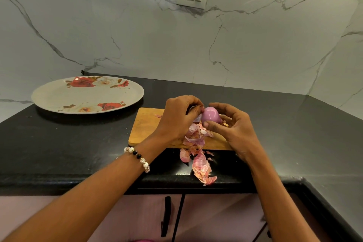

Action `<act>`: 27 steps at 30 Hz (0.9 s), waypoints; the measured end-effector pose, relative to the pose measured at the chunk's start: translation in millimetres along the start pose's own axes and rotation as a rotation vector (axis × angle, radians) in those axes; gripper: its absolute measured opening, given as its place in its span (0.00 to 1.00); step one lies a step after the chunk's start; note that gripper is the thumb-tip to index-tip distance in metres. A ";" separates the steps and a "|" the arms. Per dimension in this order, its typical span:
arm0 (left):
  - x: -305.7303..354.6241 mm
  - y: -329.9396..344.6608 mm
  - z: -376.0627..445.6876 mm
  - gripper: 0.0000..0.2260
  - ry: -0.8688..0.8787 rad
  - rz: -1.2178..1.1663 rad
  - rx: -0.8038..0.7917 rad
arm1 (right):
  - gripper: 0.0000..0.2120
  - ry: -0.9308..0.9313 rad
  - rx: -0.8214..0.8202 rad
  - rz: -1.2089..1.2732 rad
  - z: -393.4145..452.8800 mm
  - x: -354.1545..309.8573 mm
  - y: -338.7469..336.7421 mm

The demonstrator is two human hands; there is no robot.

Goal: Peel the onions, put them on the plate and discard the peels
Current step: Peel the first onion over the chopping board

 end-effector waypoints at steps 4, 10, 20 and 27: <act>-6.9 -2.8 1.9 0.06 -0.085 -0.108 0.038 | 0.25 0.007 0.002 0.069 -0.7 0.1 -1.1; -6.7 -6.5 2.7 0.05 -0.098 -0.228 0.070 | 0.24 0.056 0.045 0.358 1.4 6.4 -3.7; 1.5 4.1 0.9 0.16 0.093 0.038 -0.014 | 0.18 0.080 0.124 0.449 3.2 11.8 -11.2; 8.2 10.2 -1.3 0.24 0.182 0.087 -0.138 | 0.23 0.058 0.009 0.245 2.9 14.5 -4.8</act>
Point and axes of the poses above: each hand's wrist, its own z-axis towards the middle knuckle, its own y-axis out of the palm, x = y × z, the point moved 5 cm from there along z, towards the middle knuckle, and after that the axes turned 8 degrees about -x, right-handed, at the moved point
